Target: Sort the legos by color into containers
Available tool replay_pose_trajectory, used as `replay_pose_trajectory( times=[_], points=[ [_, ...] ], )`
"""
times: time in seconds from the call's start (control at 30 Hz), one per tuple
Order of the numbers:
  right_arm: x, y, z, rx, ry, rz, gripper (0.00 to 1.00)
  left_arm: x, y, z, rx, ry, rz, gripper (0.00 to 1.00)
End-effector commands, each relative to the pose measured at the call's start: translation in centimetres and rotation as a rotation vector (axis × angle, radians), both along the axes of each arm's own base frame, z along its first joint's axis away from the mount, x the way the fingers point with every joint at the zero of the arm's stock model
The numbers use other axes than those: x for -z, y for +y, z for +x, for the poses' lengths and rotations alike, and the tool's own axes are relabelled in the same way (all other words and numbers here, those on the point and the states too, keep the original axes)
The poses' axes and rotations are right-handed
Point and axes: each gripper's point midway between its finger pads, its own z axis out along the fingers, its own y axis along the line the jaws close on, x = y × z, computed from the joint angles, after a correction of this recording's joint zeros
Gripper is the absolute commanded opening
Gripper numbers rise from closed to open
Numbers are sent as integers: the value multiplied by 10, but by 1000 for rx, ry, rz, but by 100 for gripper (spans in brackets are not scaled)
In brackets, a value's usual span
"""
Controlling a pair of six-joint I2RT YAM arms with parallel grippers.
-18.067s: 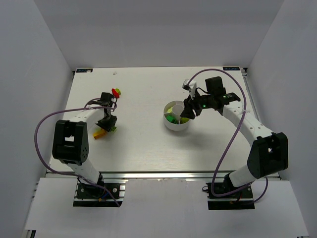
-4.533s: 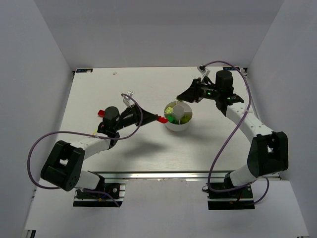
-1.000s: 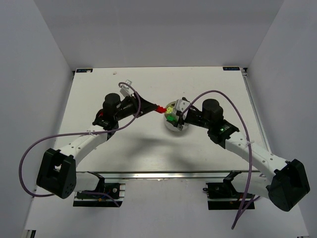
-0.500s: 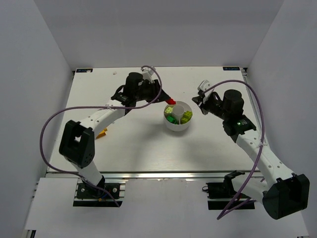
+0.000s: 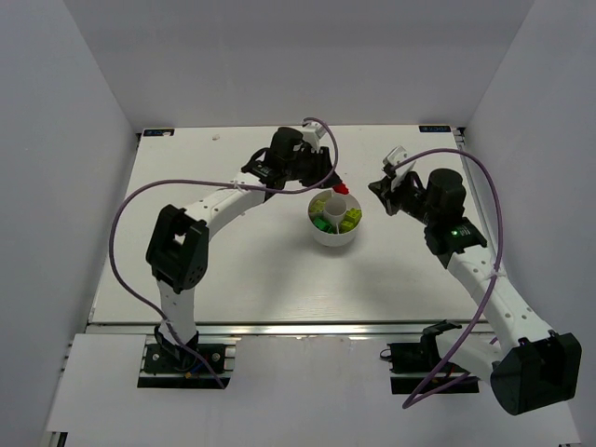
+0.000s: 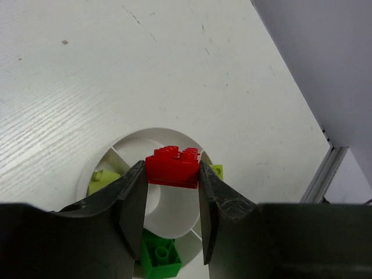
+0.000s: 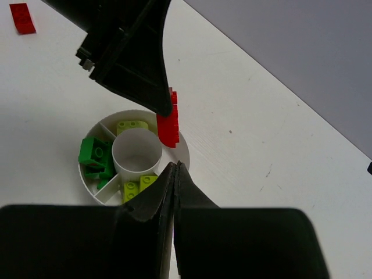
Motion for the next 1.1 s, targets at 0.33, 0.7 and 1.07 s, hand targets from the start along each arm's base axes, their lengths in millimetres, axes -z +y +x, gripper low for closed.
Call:
replay_pose_trajectory(
  times=[0.33,0.7,1.07],
  points=[
    [4,-2,-7,5,23,35,0,30,-19,12,51,-37,174,8],
    [12,-1,-11,-3,42,40,0,31,-22,16,40,-30,179,51],
    [15,0,-13,-15,37,24,0,-46,-29,28,-24,-140,54,59]
  ],
)
